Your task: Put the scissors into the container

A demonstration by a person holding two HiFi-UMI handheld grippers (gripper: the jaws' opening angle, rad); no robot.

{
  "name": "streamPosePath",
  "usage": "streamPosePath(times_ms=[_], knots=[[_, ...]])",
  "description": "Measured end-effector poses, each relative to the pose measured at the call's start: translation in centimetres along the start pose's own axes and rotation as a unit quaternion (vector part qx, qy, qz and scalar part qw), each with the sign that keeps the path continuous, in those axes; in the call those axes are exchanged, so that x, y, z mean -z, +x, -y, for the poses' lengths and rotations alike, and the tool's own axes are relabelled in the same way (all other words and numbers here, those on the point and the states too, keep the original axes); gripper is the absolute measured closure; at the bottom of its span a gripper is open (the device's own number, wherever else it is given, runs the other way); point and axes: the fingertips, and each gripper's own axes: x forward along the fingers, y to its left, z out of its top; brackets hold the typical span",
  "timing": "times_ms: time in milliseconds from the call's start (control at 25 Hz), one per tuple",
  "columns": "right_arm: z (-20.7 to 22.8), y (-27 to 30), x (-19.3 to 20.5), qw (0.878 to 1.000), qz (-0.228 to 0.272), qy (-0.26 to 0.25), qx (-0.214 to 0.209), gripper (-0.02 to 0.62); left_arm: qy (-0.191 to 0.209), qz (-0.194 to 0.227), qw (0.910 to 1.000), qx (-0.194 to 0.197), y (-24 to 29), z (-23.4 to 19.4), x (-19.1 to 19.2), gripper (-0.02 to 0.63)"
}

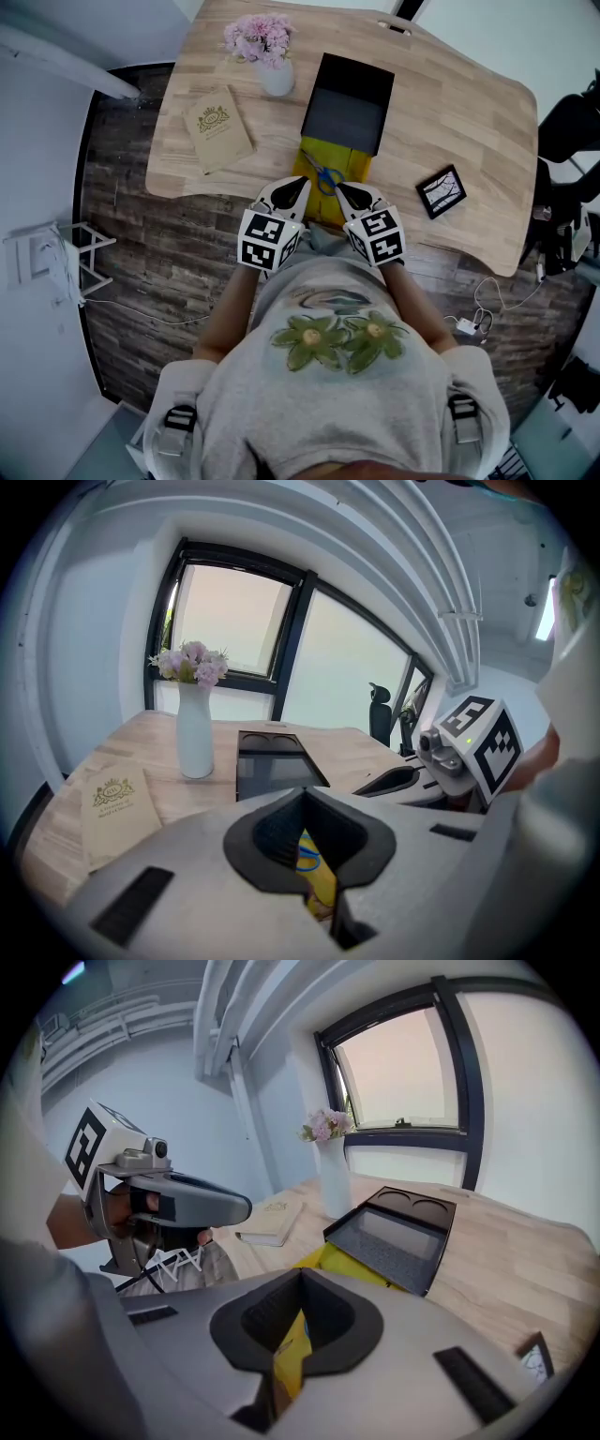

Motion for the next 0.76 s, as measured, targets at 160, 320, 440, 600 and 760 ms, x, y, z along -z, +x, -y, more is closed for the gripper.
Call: streamPosePath(times_ms=[160, 320, 440, 600, 760], knots=[[0.3, -0.3, -0.2, 1.000, 0.006, 0.004, 0.003, 0.589, -0.001, -0.001, 1.0000, -0.003, -0.1, 0.0, 0.0, 0.598], [0.8, -0.4, -0.4, 1.000, 0.012, 0.012, 0.007, 0.589, -0.003, -0.004, 1.0000, -0.005, -0.1, 0.0, 0.3, 0.598], [1.2, -0.6, -0.2, 1.000, 0.015, 0.022, 0.012, 0.589, -0.007, -0.005, 1.0000, -0.004, 0.0, 0.1, 0.5, 0.598], [1.5, -0.7, 0.1, 0.999, 0.013, 0.028, 0.014, 0.589, -0.010, -0.006, 0.9999, -0.002, 0.1, 0.2, 0.5, 0.598], [1.6, -0.8, 0.4, 0.999, 0.010, 0.030, 0.013, 0.589, -0.008, -0.007, 0.9999, -0.001, 0.3, 0.3, 0.4, 0.598]])
